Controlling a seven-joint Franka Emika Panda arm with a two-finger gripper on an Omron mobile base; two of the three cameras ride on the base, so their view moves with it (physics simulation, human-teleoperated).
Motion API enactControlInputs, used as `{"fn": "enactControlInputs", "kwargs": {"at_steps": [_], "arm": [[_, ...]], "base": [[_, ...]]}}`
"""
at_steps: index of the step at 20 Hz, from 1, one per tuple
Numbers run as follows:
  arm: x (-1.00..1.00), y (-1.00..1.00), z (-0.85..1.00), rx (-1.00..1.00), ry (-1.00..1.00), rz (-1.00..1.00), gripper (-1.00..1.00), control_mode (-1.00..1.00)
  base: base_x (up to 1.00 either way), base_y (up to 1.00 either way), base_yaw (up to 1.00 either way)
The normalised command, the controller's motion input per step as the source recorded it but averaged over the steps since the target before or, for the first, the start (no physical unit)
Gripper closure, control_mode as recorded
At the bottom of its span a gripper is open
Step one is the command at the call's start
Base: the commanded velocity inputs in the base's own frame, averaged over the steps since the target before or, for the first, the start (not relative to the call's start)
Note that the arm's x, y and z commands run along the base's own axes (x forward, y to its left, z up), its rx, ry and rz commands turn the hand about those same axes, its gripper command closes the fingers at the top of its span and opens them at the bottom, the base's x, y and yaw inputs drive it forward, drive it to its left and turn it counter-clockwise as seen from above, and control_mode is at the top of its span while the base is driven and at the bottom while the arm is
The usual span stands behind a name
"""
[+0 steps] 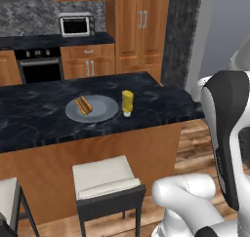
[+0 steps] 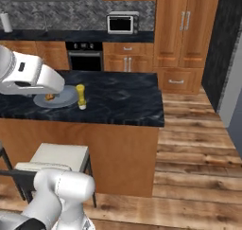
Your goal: Move the hot dog bun to the plate on the dining table and place the condiment next to that plate. Then navigate to the fridge and take the sausage and place it on the plate as well.
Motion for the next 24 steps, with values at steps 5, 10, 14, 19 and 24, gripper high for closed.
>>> {"fn": "enactControlInputs", "kwargs": {"at_steps": [5,10,14,19,24], "arm": [[0.0,0.0,0.0,0.0,0.0,0.0,-1.0,1.0],[0.0,0.0,0.0,0.0,0.0,0.0,-1.0,1.0],[0.0,0.0,0.0,0.0,0.0,0.0,-1.0,1.0],[0.0,0.0,0.0,0.0,0.0,0.0,-1.0,1.0],[0.0,0.0,0.0,0.0,0.0,0.0,-1.0,1.0]], "base": [[-0.08,-0.18,-0.56],[-0.08,-0.38,-0.75],[-0.03,-0.34,-0.79],[-0.01,-0.4,-0.78],[-0.03,-0.39,-0.75]]}}
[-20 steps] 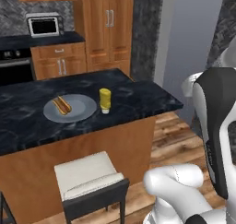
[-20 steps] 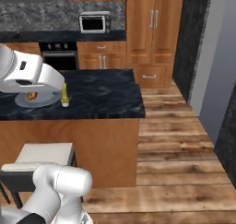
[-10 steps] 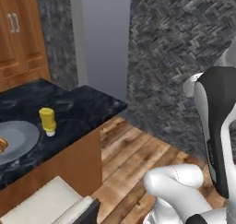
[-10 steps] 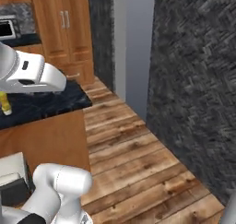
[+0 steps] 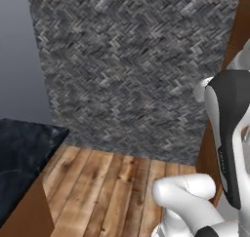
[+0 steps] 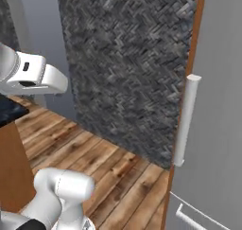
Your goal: Move the hot dog bun to the plate on the dining table and place the condiment next to that plate. Then navigate to the fridge and take the sausage and place it on the plate as well.
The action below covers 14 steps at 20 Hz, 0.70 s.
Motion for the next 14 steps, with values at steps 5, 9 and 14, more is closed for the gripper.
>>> {"fn": "enactControlInputs", "kwargs": {"at_steps": [5,9,14], "arm": [[0.0,0.0,0.0,0.0,0.0,0.0,-1.0,1.0],[0.0,0.0,0.0,0.0,0.0,0.0,-1.0,1.0],[0.0,0.0,0.0,0.0,0.0,0.0,-1.0,1.0]], "base": [[0.0,-0.34,-0.58],[0.12,-0.01,-0.43],[0.06,0.01,-0.28]]}}
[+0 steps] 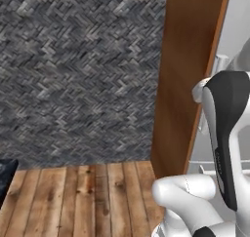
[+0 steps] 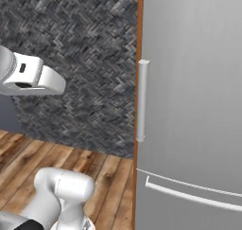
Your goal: Move the hot dog bun to the plate on the dining table and place the condiment next to that plate. Then navigate to the fridge and take the sausage and place it on the plate as well.
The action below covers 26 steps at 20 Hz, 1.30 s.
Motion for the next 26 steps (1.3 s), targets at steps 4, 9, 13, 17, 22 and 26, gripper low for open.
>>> {"fn": "enactControlInputs", "kwargs": {"at_steps": [4,9,13,17,22,26], "arm": [[0.0,0.0,0.0,0.0,0.0,0.0,-1.0,1.0],[0.0,0.0,0.0,0.0,0.0,0.0,-1.0,1.0],[0.0,0.0,0.0,0.0,0.0,0.0,-1.0,1.0],[0.0,-0.09,0.0,0.03,-0.01,-0.04,-1.0,-1.0],[0.16,-0.8,-0.07,0.19,-0.05,-0.02,-1.0,-1.0],[0.61,-0.44,-0.61,0.03,-0.03,0.02,-1.0,-1.0]], "base": [[0.06,0.0,-0.18],[0.0,-0.05,-0.18],[0.0,-0.26,-0.2],[-0.02,-0.23,-0.14],[0.0,0.0,0.0],[0.0,0.0,0.0]]}}
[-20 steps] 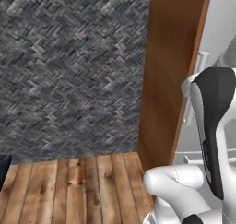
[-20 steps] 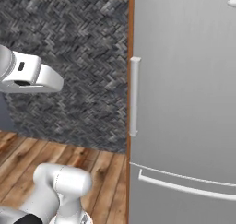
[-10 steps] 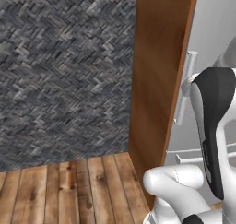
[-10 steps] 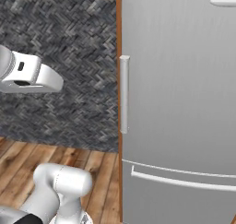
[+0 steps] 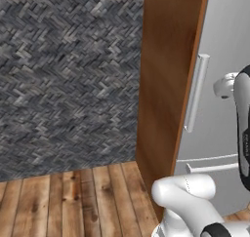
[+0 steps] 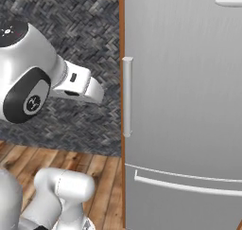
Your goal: Move the hot dog bun to the plate on the dining table and place the condiment next to that plate. Then navigate to the fridge and take the sausage and place it on the plate as well.
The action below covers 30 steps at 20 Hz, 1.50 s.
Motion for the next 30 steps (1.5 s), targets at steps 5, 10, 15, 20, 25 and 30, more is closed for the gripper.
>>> {"fn": "enactControlInputs", "kwargs": {"at_steps": [5,10,15,20,25,30], "arm": [[0.72,-0.1,-0.8,0.0,-0.07,0.0,-1.0,-1.0],[0.71,-0.25,-0.29,0.02,-0.12,0.0,-1.0,-1.0],[0.73,-0.2,-0.09,0.01,0.03,-0.04,-1.0,-1.0],[0.57,-0.26,-0.02,0.02,0.01,-0.01,-1.0,-1.0],[0.58,-0.21,-0.16,0.02,-0.01,0.0,-1.0,-1.0],[0.59,0.0,-0.2,0.0,-0.04,0.0,-1.0,-1.0]], "base": [[0.0,0.0,0.0],[0.0,0.0,0.0],[0.0,0.0,0.0],[0.0,0.0,0.0],[0.0,0.0,0.0],[0.0,0.0,0.0]]}}
